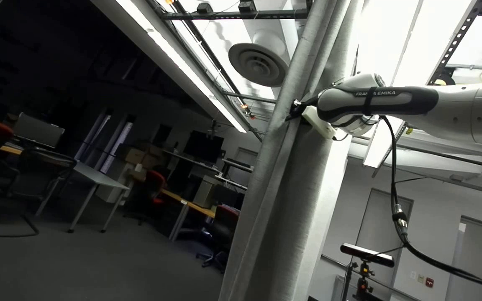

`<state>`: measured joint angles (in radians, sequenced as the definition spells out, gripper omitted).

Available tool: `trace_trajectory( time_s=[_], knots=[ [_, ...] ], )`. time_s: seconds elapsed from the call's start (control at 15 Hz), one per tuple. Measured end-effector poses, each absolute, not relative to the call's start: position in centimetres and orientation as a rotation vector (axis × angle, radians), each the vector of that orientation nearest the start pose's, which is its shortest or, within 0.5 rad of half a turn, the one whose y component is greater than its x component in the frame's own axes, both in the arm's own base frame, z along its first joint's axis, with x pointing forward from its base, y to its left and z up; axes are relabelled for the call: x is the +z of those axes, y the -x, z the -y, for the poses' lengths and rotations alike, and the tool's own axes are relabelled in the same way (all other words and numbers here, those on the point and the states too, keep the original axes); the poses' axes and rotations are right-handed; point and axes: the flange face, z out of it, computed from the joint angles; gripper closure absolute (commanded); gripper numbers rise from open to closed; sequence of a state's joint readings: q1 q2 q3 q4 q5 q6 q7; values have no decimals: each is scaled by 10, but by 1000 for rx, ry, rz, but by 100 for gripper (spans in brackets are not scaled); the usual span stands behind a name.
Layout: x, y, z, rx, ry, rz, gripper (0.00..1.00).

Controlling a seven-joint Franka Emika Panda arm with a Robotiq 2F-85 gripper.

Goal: Slide the curtain to the right

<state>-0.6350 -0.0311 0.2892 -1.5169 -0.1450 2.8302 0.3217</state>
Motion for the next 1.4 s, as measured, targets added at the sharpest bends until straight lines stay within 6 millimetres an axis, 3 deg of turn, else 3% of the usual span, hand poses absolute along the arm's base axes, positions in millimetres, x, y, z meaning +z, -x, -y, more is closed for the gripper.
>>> trace_trajectory(
  time_s=[0.13, 0.2, 0.33, 0.53, 0.8, 1.4],
  knots=[
    [826, -559, 163, -1998, 2526, -646, 99],
    [827, -564, 165, -1981, 2539, -650, 99],
    [832, -564, 192, -1985, 2532, -714, 99],
    [843, -544, 245, -2023, 2480, -860, 99],
    [845, -511, 298, -2008, 2398, -1023, 99],
    [842, -444, 364, -1960, 2203, -1272, 99]
  ],
)
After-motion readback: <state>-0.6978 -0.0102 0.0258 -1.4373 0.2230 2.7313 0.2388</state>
